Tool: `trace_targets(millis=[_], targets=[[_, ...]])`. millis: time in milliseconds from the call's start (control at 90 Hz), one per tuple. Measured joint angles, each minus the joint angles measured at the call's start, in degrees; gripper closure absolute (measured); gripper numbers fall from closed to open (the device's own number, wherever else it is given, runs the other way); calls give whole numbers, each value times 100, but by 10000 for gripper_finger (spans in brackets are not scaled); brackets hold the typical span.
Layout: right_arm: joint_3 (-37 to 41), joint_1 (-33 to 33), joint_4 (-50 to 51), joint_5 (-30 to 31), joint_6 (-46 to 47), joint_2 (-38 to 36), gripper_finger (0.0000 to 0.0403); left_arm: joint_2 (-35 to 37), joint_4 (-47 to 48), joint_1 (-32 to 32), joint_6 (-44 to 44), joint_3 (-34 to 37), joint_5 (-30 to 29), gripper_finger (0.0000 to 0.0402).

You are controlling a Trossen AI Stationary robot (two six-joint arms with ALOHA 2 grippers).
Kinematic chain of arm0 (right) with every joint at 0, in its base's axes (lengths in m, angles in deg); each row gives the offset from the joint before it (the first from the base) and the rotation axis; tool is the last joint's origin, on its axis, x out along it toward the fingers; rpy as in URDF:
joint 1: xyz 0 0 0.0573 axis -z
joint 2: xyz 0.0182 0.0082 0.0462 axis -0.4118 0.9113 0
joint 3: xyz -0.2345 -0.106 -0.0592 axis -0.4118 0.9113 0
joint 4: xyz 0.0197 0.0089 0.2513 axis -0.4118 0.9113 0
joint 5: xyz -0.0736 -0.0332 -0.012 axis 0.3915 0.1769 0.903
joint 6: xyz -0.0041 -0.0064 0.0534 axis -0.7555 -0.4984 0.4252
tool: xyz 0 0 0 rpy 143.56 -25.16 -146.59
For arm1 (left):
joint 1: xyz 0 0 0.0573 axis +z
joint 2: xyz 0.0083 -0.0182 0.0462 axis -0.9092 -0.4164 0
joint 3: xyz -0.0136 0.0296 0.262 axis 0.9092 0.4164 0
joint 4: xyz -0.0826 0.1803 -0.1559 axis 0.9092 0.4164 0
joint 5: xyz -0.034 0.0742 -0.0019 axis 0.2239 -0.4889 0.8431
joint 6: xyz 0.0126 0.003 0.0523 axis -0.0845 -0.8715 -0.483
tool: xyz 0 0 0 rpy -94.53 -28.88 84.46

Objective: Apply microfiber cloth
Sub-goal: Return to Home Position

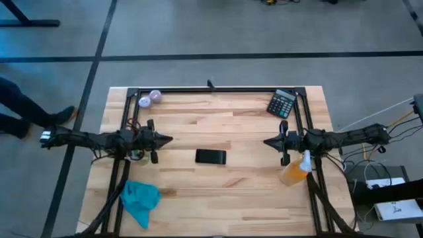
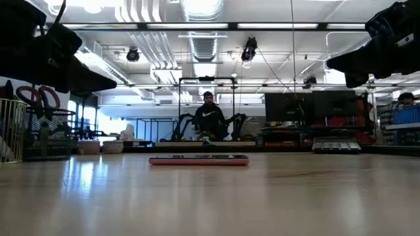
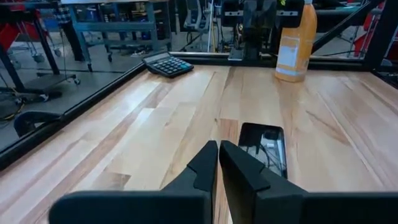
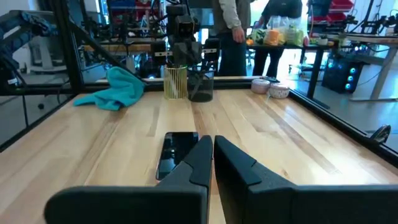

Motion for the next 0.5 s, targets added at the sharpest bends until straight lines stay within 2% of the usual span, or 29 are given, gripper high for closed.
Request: trace_targets(millis=[500], targets=[[0, 0, 0, 0, -1, 1, 403, -47, -1, 0, 0, 0, 1, 395]])
